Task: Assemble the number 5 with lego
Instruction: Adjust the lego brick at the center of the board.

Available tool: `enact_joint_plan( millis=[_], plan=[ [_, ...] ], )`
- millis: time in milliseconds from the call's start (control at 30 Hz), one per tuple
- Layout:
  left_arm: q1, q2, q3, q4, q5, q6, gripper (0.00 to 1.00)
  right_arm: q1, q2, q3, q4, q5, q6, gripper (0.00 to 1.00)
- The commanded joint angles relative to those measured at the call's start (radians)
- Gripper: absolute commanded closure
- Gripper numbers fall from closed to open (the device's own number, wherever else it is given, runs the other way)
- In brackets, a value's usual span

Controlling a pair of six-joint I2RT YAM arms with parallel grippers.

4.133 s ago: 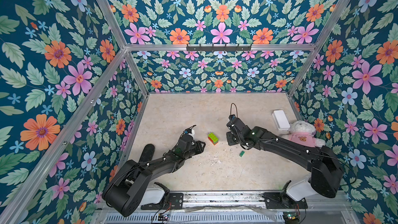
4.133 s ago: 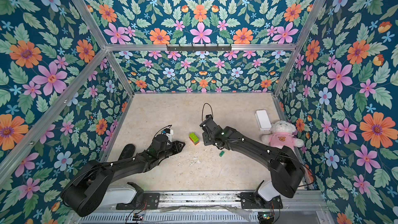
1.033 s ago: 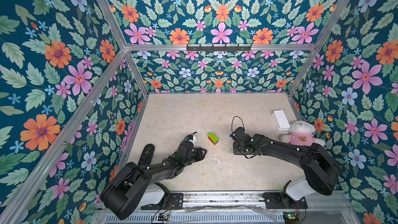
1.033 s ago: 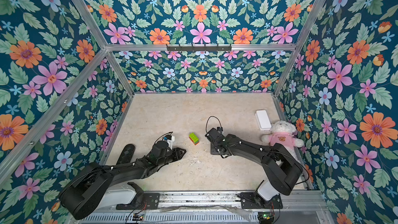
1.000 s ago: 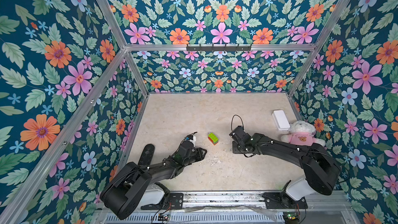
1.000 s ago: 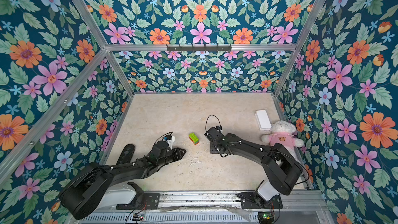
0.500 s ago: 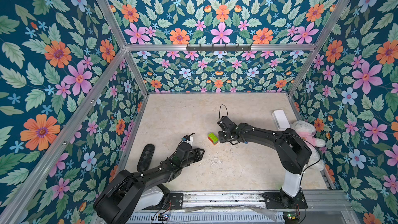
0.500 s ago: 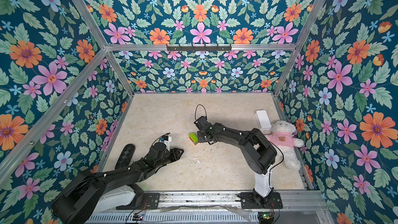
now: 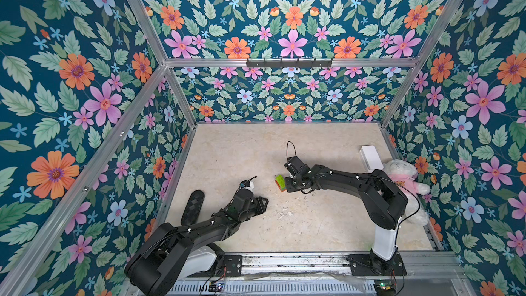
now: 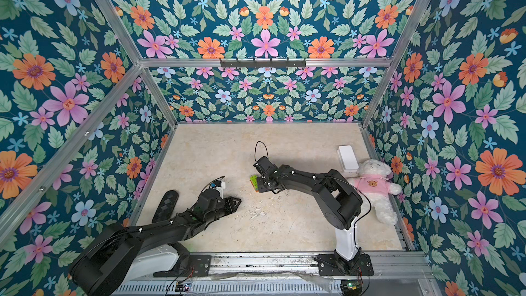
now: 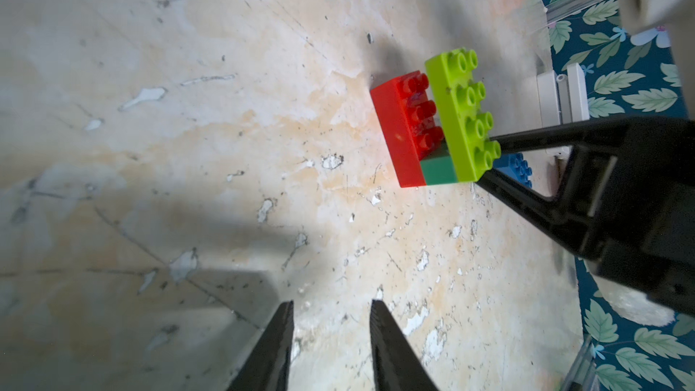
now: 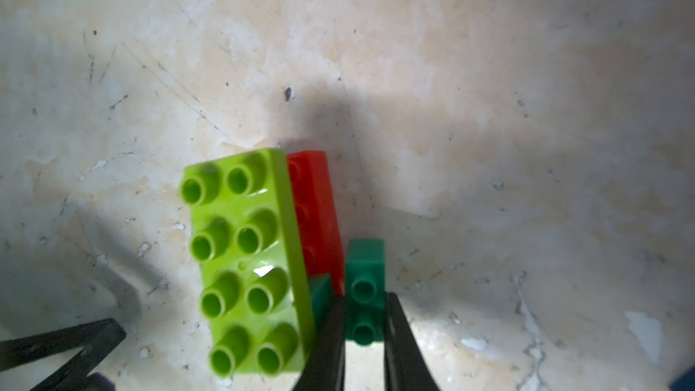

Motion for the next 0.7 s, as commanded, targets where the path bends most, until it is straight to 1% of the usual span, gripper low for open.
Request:
enact_joint_plan(
  millis=[0, 200, 333, 433, 533, 667],
  plan=[
    [0.006, -0.009, -0.004, 0.004, -0.014, 0.009, 0.62, 0.028, -0.015, -0.009, 0.001, -0.014, 0.018, 0.93],
    [0.016, -0.038, -0.01, -0.015, -0.026, 0.012, 0.62, 0.078, -0.005, 0.004, 0.026, -0.037, 0.038, 0.93],
    [0.021, -0.085, -0.009, -0.051, -0.042, 0.014, 0.62, 0.092, 0.013, 0.021, 0.066, -0.065, 0.041, 0.93],
    [0.025, -0.13, -0.008, -0.082, -0.061, 0.017, 0.58, 0.092, 0.038, 0.038, 0.072, -0.068, 0.033, 0.94],
    [0.027, -0.159, 0.004, -0.11, -0.075, 0.025, 0.57, 0.093, 0.06, 0.045, 0.098, -0.081, 0.028, 0.94],
    [0.036, -0.156, 0.027, -0.116, -0.077, 0.03, 0.55, 0.094, 0.071, 0.05, 0.114, -0.096, 0.03, 0.94]
  ],
)
